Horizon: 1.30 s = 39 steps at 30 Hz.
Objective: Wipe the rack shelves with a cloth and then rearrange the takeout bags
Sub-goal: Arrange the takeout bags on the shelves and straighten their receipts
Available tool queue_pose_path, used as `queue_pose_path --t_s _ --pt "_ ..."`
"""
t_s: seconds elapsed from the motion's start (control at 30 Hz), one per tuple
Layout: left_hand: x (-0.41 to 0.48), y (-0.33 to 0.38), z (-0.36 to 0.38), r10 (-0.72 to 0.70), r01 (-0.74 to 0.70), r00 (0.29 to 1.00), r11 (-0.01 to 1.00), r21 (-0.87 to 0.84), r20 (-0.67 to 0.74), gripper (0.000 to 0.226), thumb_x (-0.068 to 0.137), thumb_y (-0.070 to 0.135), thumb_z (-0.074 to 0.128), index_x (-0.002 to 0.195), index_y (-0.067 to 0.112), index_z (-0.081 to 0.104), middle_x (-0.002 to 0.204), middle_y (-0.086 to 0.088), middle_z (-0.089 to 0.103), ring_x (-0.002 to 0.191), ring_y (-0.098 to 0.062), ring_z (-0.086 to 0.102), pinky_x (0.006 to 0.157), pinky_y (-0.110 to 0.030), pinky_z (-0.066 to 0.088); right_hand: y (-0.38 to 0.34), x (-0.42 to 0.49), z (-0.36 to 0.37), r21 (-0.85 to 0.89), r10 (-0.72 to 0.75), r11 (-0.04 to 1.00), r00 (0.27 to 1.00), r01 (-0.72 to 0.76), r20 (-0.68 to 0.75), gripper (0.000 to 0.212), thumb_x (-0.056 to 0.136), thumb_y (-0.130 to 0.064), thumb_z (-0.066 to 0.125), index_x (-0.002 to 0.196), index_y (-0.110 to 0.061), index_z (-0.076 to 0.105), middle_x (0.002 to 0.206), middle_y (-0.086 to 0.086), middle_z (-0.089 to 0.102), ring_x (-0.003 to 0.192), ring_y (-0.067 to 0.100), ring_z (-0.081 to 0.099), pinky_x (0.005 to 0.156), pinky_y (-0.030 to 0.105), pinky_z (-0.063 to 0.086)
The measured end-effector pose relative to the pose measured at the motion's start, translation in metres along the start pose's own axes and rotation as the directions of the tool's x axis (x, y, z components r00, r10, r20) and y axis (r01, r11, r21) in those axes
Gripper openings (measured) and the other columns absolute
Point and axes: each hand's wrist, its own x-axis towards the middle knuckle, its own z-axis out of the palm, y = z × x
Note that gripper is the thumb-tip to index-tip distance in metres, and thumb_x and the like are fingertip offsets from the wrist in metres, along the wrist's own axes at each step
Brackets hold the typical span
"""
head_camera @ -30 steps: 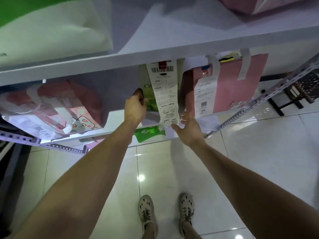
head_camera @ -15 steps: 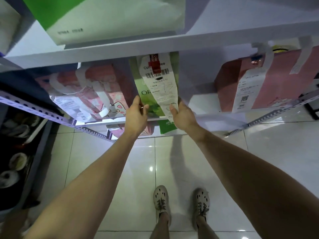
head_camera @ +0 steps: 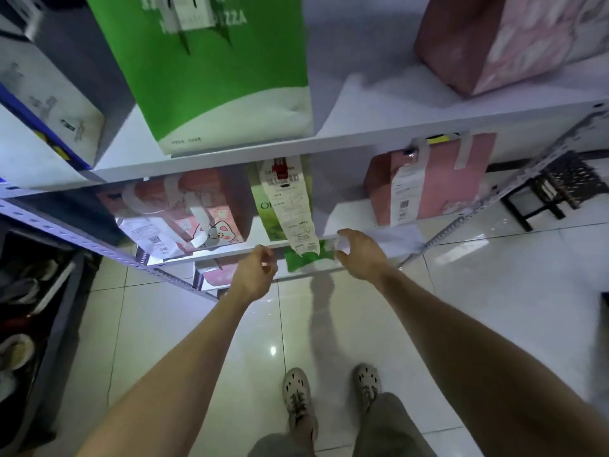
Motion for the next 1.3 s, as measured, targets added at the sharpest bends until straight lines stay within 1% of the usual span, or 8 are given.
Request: queue_pose_path --t_s 0.2,0.4,0.57,0.7,0.83,0.93,1.07,1.3 --pt "-0.031 0.074 0.001 0.151 -0.218 0.958 0.936 0.275 0.245 0.039 0.102 0.020 0.070 0.139 0.013 0.061 0.138 -0.007 0.071 0.121 -0.029 0.069 0.103 -0.042 0.056 0.028 -0.054 -0.072 -0.221 -0.179 0.959 0.984 0.176 0.003 0.052 0.103 -0.031 0.063 0.151 -0.013 0.054 0.155 0.008 0.054 0.136 0.028 0.057 0.112 0.037 0.045" --pt "-0.029 0.208 -0.010 0.365 -0.371 0.929 0.909 0.190 0.069 0.033 0.104 0.024 0.069 0.136 0.020 0.066 0.130 0.001 0.076 0.112 -0.017 0.073 0.101 -0.039 0.059 0.062 -0.067 -0.194 -0.260 -0.280 0.941 0.931 0.217 -0.233 0.048 0.105 -0.042 0.061 0.146 -0.016 0.059 0.156 0.003 0.052 0.127 0.027 0.063 0.104 0.041 0.054" --pt "-0.022 0.310 -0.005 0.514 -0.507 0.816 0.856 0.101 -0.265 0.018 0.104 0.028 0.068 0.122 0.026 0.068 0.114 0.009 0.075 0.097 -0.008 0.071 0.090 -0.036 0.063 0.096 -0.057 -0.295 -0.146 -0.298 0.950 0.665 0.275 -0.685 0.045 0.096 -0.035 0.075 0.133 -0.011 0.064 0.133 0.007 0.061 0.106 0.030 0.068 0.088 0.037 0.054" --pt "-0.003 0.372 0.004 0.477 -0.556 0.717 0.831 -0.004 -0.508 0.047 0.097 0.031 0.077 0.139 0.029 0.055 0.135 0.010 0.064 0.110 -0.006 0.063 0.094 -0.034 0.060 0.105 -0.029 -0.350 0.032 -0.159 0.934 0.496 0.355 -0.854 0.078 0.085 -0.046 0.082 0.147 -0.017 0.045 0.145 0.002 0.046 0.128 0.021 0.053 0.097 0.033 0.049" --pt "0.020 0.416 0.000 0.355 -0.451 0.830 0.881 -0.142 -0.431 0.104 0.084 0.050 0.090 0.165 0.029 0.028 0.166 0.004 0.043 0.143 -0.016 0.051 0.115 -0.041 0.049 0.108 0.008 -0.390 0.397 0.063 0.861 0.708 0.318 -0.703 0.130 0.069 -0.057 0.094 0.166 -0.019 0.016 0.166 0.003 0.030 0.153 0.023 0.035 0.120 0.039 0.037" --pt "0.030 0.420 -0.001 0.361 -0.437 0.862 0.884 -0.164 -0.356 0.105 0.082 0.041 0.093 0.164 0.036 0.028 0.160 0.010 0.050 0.139 -0.018 0.057 0.117 -0.047 0.050 0.117 0.023 -0.406 0.548 0.074 0.798 0.862 0.251 -0.502 0.121 0.060 -0.063 0.097 0.157 -0.021 0.036 0.137 -0.009 0.060 0.134 0.020 0.059 0.109 0.034 0.048" --pt "0.030 0.393 -0.012 0.264 -0.372 0.853 0.912 -0.171 -0.451 0.091 0.084 0.037 0.091 0.155 0.036 0.035 0.144 0.011 0.064 0.127 -0.019 0.066 0.110 -0.039 0.051 0.114 0.020 -0.379 0.453 -0.053 0.838 0.873 0.303 -0.485 0.081 0.059 -0.059 0.094 0.120 -0.030 0.050 0.114 -0.015 0.068 0.107 0.015 0.069 0.092 0.042 0.060" --pt "0.011 0.358 -0.022 0.231 -0.318 0.820 0.945 -0.080 -0.524 0.085 0.089 0.026 0.087 0.158 0.026 0.036 0.150 -0.002 0.065 0.136 -0.034 0.063 0.112 -0.054 0.054 0.097 0.012 -0.326 0.327 -0.184 0.859 0.834 0.394 -0.520 0.071 0.069 -0.050 0.091 0.112 -0.035 0.036 0.106 -0.017 0.063 0.092 0.011 0.066 0.069 0.027 0.052"
